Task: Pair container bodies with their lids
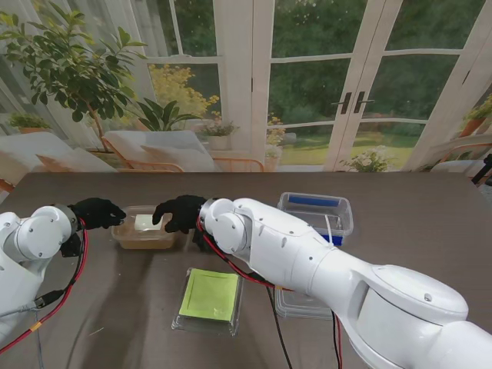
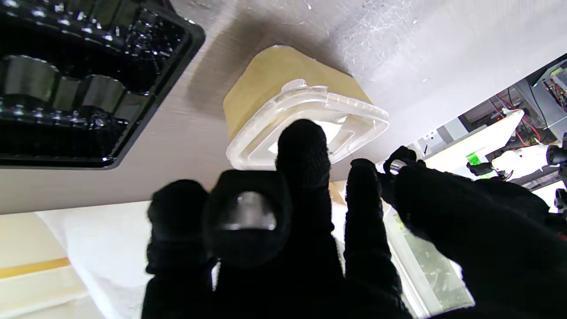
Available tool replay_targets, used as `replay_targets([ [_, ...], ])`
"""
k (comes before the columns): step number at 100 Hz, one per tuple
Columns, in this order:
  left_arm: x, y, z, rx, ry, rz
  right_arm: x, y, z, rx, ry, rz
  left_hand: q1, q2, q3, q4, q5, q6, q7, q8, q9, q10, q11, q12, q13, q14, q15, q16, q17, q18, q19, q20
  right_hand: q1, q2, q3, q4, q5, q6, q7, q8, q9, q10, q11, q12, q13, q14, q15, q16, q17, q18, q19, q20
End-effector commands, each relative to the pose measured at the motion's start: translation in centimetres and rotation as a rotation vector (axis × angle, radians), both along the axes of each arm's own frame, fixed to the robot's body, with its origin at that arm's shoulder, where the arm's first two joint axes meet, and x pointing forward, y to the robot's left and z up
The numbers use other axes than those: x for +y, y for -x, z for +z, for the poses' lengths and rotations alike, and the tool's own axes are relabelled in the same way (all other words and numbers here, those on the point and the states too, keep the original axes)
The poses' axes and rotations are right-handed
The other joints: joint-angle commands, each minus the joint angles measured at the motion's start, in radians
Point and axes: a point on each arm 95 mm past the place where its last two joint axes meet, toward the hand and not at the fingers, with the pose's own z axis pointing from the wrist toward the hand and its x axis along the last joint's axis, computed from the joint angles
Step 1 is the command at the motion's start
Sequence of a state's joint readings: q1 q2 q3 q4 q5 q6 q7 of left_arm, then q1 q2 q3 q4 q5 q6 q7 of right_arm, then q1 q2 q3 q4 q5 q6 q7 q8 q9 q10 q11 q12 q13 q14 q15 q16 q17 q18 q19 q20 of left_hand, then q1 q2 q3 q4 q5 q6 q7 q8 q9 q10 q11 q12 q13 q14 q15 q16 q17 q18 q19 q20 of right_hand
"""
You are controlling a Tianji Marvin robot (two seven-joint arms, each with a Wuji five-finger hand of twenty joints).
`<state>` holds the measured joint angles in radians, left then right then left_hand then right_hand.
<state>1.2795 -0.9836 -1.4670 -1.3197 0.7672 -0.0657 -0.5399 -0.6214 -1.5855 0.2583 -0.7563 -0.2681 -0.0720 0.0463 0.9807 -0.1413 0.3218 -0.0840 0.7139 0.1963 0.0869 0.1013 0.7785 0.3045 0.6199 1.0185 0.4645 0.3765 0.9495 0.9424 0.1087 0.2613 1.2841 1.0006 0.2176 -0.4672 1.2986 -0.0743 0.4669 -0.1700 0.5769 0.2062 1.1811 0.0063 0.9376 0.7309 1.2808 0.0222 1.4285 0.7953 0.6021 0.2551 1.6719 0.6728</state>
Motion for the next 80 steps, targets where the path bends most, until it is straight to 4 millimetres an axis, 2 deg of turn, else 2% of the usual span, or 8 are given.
replay_targets([
  [1, 0.3, 0.1, -0.4, 0.022, 0.000, 0.010, 0.9, 0.6, -0.2, 0.009, 0.010, 0.031, 0.013, 0.048, -0.028, 0.007, -0.018, -0.020, -0.014, -0.007, -0.007, 0.022, 0.000, 0.001, 0.001, 0.033, 0.025, 0.007, -0.014, -0.037, 0.025, 0.026, 0.000, 0.019, 0.052, 0.018, 0.021, -0.038, -0.009, -0.011, 0.041, -0.022, 0.016, 0.021, 0.035, -0.029, 0.037, 0.014, 0.487, 0.010, 0.065, -0.030],
  [33, 0.9, 0.0, -1.1, 0.033, -0.003, 0.019, 1.0, 0.6, -1.5, 0.026, 0.027, 0.033, -0.006, 0.052, -0.045, 0.015, -0.017, -0.019, -0.011, -0.006, -0.004, 0.025, 0.004, 0.003, 0.006, 0.038, 0.030, 0.009, -0.011, -0.033, 0.027, 0.031, -0.033, 0.017, 0.039, 0.018, 0.111, -0.022, 0.017, 0.000, 0.033, -0.020, -0.002, 0.021, 0.035, -0.028, 0.029, 0.010, 0.484, 0.010, 0.066, -0.038],
  [80, 0.7, -0.2, -1.3, 0.049, -0.019, 0.003, 0.7, 0.2, -2.8, 0.045, 0.049, 0.024, -0.019, 0.056, -0.057, 0.020, -0.018, -0.017, -0.010, -0.005, -0.005, 0.024, 0.001, 0.001, 0.004, 0.037, 0.027, 0.007, -0.012, -0.033, 0.024, 0.031, -0.067, 0.023, -0.002, 0.022, 0.121, -0.015, 0.011, 0.003, 0.026, -0.018, -0.024, 0.017, 0.035, -0.016, 0.011, 0.001, 0.469, 0.012, 0.059, -0.043],
])
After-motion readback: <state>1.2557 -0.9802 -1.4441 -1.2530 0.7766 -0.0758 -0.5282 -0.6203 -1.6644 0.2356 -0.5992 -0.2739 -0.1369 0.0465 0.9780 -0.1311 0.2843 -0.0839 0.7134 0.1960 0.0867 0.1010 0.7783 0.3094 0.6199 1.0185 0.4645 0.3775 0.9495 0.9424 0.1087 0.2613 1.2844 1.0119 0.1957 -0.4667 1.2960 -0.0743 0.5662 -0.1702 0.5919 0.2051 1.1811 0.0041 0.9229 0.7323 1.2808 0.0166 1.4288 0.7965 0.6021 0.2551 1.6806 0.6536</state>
